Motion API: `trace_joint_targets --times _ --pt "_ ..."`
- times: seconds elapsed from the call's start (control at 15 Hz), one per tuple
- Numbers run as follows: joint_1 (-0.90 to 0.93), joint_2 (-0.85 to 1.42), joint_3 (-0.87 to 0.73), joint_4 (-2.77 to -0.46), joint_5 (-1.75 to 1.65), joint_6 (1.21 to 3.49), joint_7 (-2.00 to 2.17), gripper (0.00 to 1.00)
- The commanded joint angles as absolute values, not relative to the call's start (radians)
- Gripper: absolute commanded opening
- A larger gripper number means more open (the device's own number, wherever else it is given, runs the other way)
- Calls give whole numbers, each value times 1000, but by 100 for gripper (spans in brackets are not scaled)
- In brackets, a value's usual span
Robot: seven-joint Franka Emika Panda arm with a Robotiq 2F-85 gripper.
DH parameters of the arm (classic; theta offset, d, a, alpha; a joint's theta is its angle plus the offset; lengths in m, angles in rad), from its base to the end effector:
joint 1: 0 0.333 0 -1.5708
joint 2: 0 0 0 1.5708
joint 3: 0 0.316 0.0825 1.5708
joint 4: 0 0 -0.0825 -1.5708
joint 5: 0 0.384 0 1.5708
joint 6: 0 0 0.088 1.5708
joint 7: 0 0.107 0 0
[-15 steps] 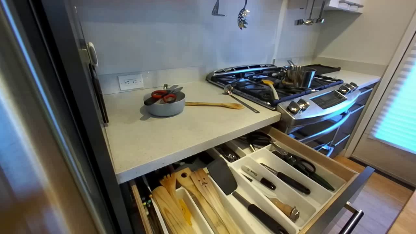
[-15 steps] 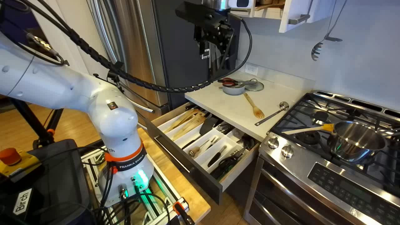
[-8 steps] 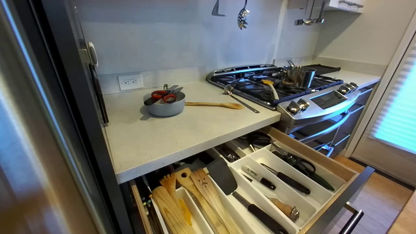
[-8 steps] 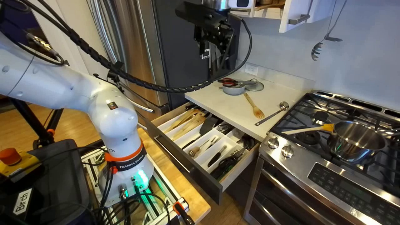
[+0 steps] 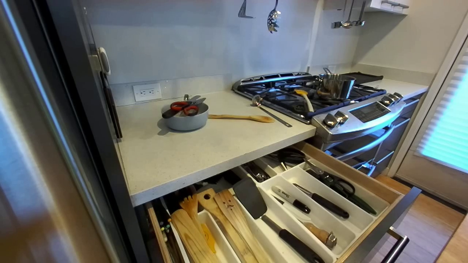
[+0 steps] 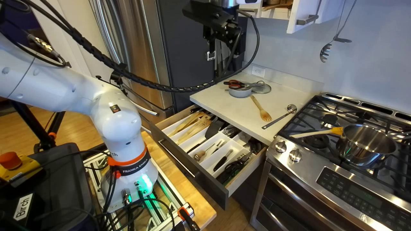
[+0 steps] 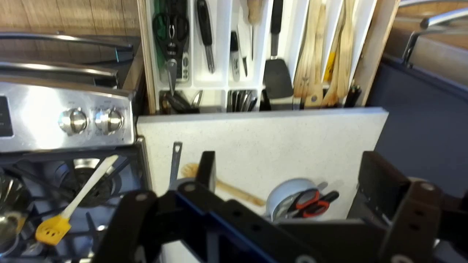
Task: Open the top left cupboard door
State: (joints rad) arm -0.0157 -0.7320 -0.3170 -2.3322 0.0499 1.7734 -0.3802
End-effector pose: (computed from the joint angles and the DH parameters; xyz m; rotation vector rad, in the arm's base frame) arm 0.3243 -0.1367 0.5907 -2.9199 -0.1506 -0.3245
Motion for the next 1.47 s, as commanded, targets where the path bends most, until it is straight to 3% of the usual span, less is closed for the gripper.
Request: trace_joint_targets --times 0.0,0.4,0.6,1.0,1.13,1.4 --pt "-23 -674 -293 -2320 146 1994 -305 100" --pt "92 -561 -230 -2297 350 2518 -293 100" --pt "199 -502 -242 -2235 365 2672 -410 100" --pt "187 -505 -227 -2236 333 2665 -372 100" --pt "305 -422 -322 -2114 436 2541 -471 100" --pt "294 -237 -345 -1866 455 2268 -577 100"
